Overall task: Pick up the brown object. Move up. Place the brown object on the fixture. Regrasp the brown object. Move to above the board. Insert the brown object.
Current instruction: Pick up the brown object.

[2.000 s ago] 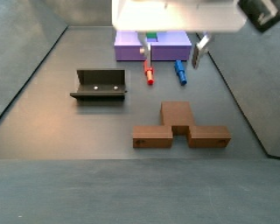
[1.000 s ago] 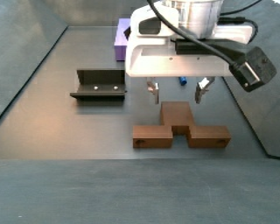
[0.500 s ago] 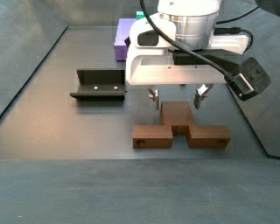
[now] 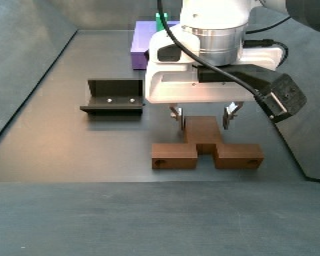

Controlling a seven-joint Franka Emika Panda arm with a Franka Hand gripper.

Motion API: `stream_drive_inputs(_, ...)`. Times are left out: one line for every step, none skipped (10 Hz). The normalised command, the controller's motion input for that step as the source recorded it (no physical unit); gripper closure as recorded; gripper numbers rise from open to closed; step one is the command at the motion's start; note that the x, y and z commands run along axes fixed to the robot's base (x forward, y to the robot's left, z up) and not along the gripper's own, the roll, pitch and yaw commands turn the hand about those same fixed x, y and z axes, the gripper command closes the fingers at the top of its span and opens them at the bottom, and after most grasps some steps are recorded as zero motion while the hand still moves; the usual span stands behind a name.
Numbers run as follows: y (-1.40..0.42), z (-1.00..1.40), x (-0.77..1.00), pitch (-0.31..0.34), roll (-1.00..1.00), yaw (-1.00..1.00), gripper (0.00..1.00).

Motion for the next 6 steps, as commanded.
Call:
stream_drive_inputs(0.07, -0.18, 0.00, 0.000, -0.07, -0.02, 0.00)
stream_drive_inputs(0.07, -0.16, 0.00, 0.000, -0.08, -0.01, 0.00)
stream_drive_inputs(0.04, -0.15, 0.00, 0.000, -0.08, -0.01, 0.00)
stream_drive_inputs(0.00, -0.12, 0.01, 0.000, -0.07, 0.00, 0.00)
stream_drive_inputs(0.00, -0.02, 0.02, 0.000, -0.04, 0.00, 0.00)
stream_drive_inputs(0.00, 0.00, 0.00, 0.000, 0.00, 0.00, 0.00)
